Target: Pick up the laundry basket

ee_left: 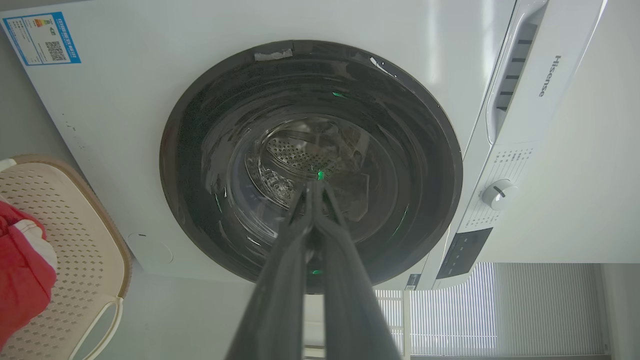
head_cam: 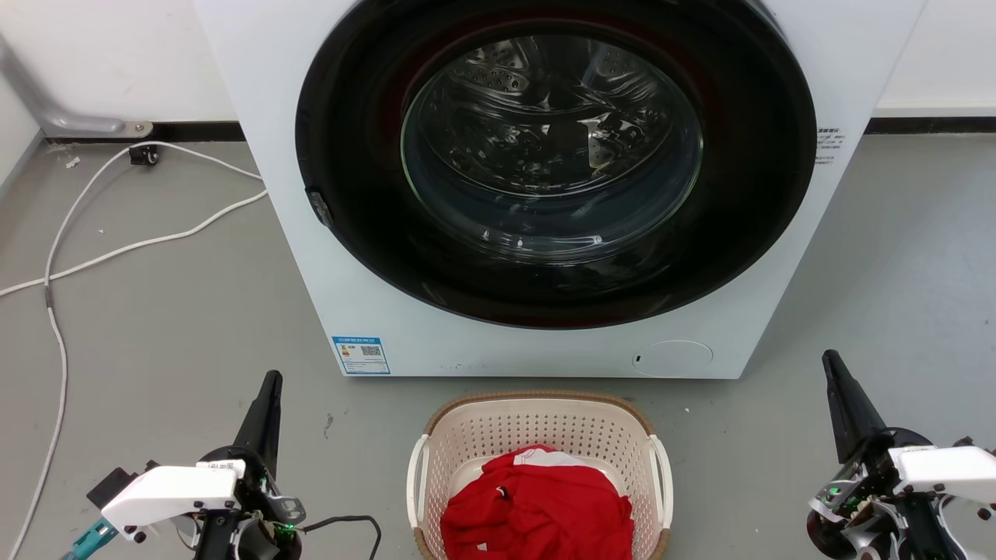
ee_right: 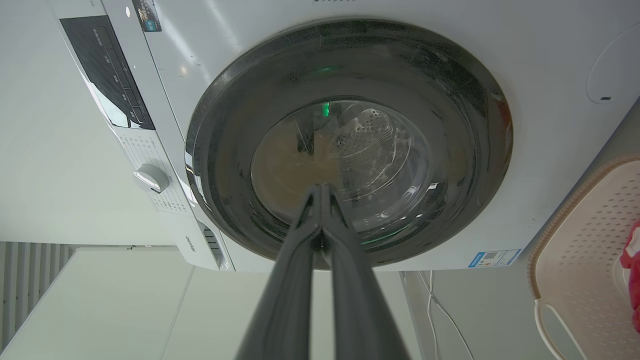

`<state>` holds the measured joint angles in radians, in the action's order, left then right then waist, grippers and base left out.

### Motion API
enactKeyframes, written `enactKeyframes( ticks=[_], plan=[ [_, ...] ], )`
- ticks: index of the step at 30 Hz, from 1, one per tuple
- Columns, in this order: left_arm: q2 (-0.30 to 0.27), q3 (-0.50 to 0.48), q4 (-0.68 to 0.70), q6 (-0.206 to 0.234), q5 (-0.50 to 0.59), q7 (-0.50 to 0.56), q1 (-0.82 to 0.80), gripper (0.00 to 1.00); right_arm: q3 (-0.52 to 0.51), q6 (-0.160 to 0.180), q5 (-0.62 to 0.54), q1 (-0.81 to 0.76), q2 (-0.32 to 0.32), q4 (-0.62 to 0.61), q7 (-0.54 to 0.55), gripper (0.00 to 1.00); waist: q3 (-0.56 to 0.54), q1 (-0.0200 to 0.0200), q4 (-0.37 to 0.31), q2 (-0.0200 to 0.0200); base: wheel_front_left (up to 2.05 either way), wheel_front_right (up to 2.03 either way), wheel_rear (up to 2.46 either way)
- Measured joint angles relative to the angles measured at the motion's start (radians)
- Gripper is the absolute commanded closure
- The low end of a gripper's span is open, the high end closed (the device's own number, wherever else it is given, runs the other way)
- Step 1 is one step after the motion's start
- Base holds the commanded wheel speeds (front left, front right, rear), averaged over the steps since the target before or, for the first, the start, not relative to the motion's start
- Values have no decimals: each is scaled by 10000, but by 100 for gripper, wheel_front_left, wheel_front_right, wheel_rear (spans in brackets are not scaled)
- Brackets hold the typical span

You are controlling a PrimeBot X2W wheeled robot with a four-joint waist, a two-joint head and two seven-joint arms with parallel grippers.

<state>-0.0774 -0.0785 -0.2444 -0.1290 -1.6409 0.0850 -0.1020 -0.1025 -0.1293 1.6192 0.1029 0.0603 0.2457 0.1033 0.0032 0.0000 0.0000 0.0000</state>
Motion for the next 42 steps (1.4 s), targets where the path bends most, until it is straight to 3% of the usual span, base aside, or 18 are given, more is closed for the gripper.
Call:
enactKeyframes(
  ticks=[33,34,42],
  plan=[
    [102,-132,-6,0,100,92,-6,100,-48,0,-15,2,-31,2,36,100,0,0,0,0,0,0,0],
    [105,-134,-6,0,100,92,-6,0,-50,0,-15,2,-31,2,40,0,0,0,0,0,0,0,0],
    [173,163,-86,12,102,-134,221,0,19,4,-48,-279,-63,59,-184,0,2,0,-1,0,0,0,0]
  ],
)
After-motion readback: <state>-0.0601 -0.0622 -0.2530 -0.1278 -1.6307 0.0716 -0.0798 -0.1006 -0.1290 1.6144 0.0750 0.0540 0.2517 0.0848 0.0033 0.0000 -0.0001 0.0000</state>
